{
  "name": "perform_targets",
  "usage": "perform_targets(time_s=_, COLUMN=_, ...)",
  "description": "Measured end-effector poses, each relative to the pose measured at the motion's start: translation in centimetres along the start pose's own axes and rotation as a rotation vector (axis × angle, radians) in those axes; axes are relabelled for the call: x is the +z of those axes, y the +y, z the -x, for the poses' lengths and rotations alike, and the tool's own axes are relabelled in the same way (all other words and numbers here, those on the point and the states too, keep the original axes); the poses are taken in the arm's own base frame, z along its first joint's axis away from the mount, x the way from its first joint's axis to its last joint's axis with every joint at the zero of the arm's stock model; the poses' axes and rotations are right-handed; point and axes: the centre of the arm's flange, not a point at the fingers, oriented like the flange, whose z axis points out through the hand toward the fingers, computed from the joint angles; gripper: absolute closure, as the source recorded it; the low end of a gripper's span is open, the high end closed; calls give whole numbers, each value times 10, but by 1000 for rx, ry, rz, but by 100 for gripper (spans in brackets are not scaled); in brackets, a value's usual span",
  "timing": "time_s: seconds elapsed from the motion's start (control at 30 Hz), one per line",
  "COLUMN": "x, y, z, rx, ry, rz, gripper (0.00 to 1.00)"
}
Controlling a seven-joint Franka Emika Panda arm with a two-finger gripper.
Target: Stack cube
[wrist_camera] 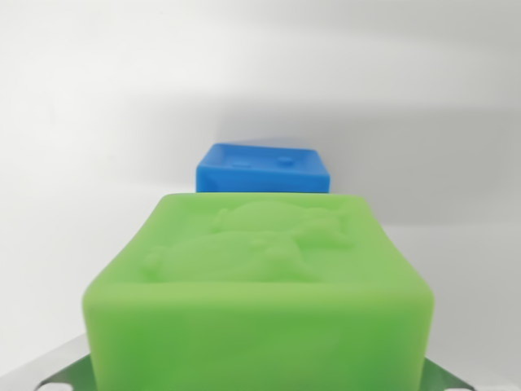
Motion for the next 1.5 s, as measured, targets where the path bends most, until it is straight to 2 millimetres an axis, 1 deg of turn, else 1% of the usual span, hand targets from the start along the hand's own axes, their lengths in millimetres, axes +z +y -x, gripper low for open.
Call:
perform_targets(time_s=0.27, x=17, y=0, z=0, rx=0, ry=0, rz=0, gripper=100)
perform_targets(time_s=0.63, x=35, y=0, z=1, rx=1, ry=0, rz=0, gripper=100)
perform_targets(time_s=0.97, x=45, y=0, z=1, rx=1, ry=-1, rz=1, gripper=100)
perform_targets(time_s=1.2, x=47, y=0, z=1, rx=1, ry=-1, rz=0, gripper=100)
perform_targets(time_s=1.23, x=47, y=0, z=1, rx=1, ry=-1, rz=0, gripper=0)
perform_targets(time_s=1.5, x=47, y=0, z=1, rx=1, ry=0, rz=0, gripper=0)
